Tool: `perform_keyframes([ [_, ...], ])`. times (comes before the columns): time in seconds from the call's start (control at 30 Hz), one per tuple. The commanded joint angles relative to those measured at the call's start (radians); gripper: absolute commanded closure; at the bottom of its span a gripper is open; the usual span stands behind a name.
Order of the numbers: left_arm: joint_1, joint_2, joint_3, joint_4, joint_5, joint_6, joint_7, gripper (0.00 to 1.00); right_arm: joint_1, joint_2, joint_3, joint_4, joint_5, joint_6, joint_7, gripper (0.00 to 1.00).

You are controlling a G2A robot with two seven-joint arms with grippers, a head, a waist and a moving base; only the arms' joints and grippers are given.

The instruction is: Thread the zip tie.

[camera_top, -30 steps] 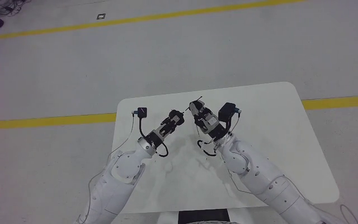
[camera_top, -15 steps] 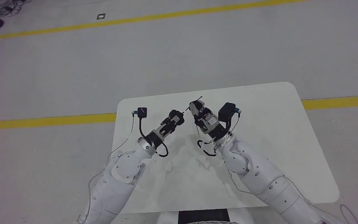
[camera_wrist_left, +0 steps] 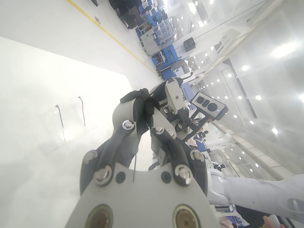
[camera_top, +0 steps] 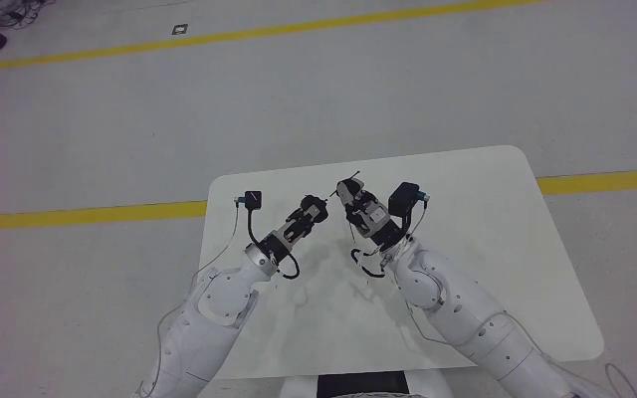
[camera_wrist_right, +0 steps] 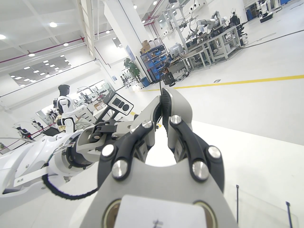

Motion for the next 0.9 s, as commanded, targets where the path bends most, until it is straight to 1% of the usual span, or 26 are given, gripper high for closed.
perform_keyframes([
  [0.0, 0.0, 0.0, 0.0, 0.0, 0.0, 0.0, 0.0, 1.0, 0.0, 0.0, 0.0, 0.0, 0.0, 0.0, 0.0, 1.0],
  [0.47, 0.0, 0.0, 0.0, 0.0, 0.0, 0.0, 0.0, 1.0, 0.0, 0.0, 0.0, 0.0, 0.0, 0.0, 0.0, 1.0],
  [0.53, 0.001, -0.001, 0.003, -0.002, 0.003, 0.008, 0.01, 1.0, 0.0, 0.0, 0.0, 0.0, 0.0, 0.0, 0.0, 1.0],
  [0.7, 0.033, -0.001, -0.004, -0.018, 0.023, 0.003, 0.06, 1.0, 0.0, 0.0, 0.0, 0.0, 0.0, 0.0, 0.0, 1.0],
  [0.87, 0.062, 0.001, -0.016, -0.043, 0.038, -0.009, 0.083, 1.0, 0.0, 0.0, 0.0, 0.0, 0.0, 0.0, 0.0, 1.0],
])
